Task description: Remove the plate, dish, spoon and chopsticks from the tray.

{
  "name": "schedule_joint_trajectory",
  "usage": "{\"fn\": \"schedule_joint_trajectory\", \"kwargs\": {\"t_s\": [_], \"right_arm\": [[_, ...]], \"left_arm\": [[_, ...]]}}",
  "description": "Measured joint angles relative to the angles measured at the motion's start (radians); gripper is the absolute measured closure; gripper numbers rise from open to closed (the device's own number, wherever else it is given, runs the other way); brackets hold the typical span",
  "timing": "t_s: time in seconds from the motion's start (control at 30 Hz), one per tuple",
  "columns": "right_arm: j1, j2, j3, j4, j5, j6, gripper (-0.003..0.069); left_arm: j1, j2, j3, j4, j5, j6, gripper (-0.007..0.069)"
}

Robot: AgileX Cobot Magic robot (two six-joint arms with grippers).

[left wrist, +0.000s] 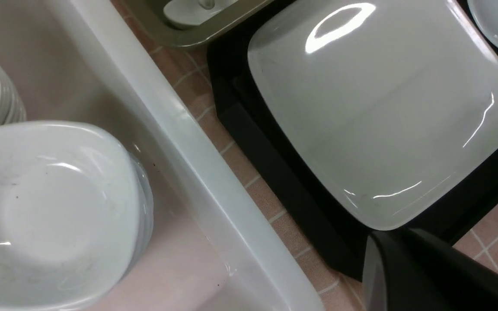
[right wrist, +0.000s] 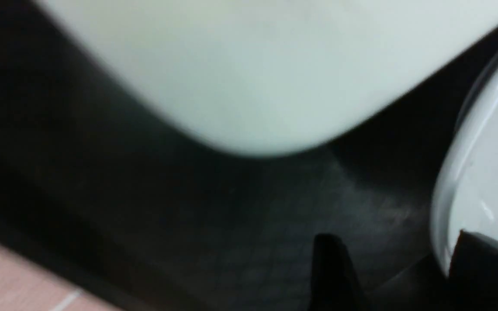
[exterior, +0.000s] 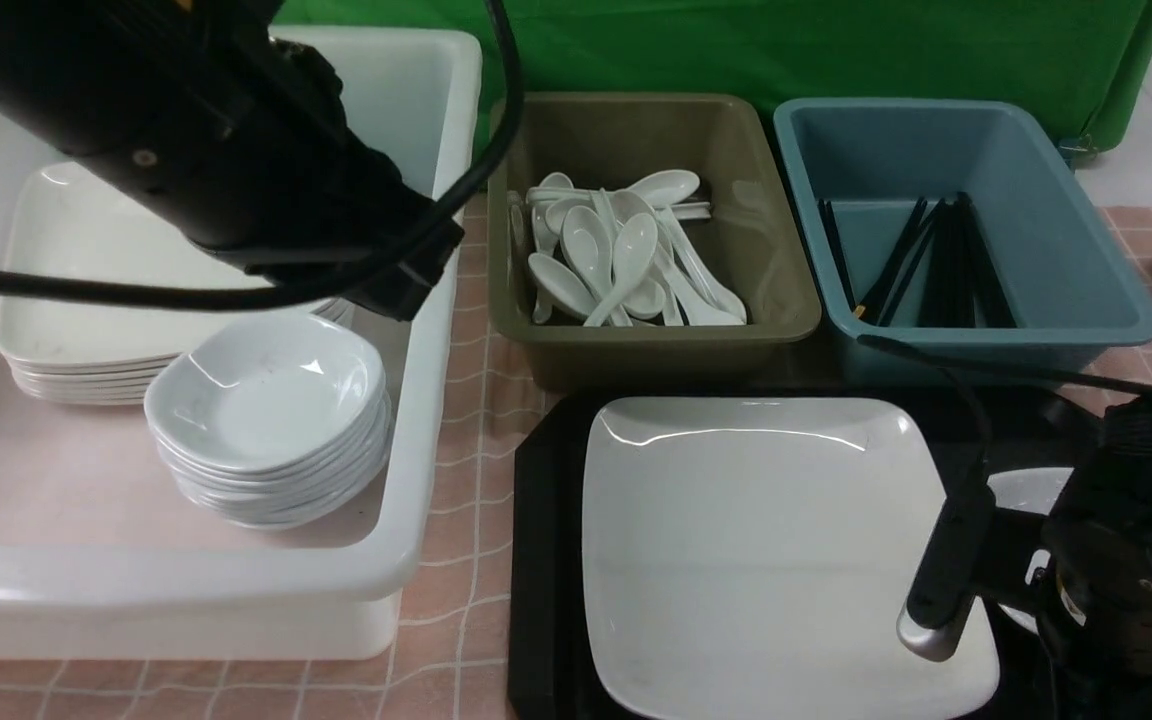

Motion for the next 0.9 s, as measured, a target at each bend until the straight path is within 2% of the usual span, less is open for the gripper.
{"fn": "schedule_joint_trajectory", "kwargs": {"t_s": [0.13,0.23,0.37,0.4,0.53,0.7,0.8,0.9], "right_arm": [[0.000,0.034,0.000,-0.070,-0.033,0.040,0.0244],[0.000,0.052,0.000,-0.093,-0.053,0.045,0.0272],[0.000,0.072,0.000,-0.105,-0.080,0.050,0.0351],[0.000,0.080,0.000,-0.107,-0.093,0.068,0.0400],[0.006,0.079,-0.009,-0.136,-0.098,0.093,0.0512],[0.010,0.074,-0.011,-0.150,-0.023,0.089,0.0524],[0.010,0.043,-0.010,-0.146,0.041,0.089,0.0564],[0.010,0.000,-0.019,-0.137,0.085,0.090,0.0575]], "left_arm": [[0.000,0.000,0.000,0.000,0.000,0.000,0.0618],[0.000,0.000,0.000,0.000,0.000,0.000,0.0618],[0.000,0.000,0.000,0.000,0.000,0.000,0.0618],[0.000,0.000,0.000,0.000,-0.001,0.000,0.0618],[0.000,0.000,0.000,0.000,-0.007,-0.001,0.0618],[0.000,0.000,0.000,0.000,-0.009,-0.008,0.0618],[0.000,0.000,0.000,0.000,-0.018,-0.008,0.0618],[0.000,0.000,0.000,0.000,-0.028,-0.008,0.0618]]}}
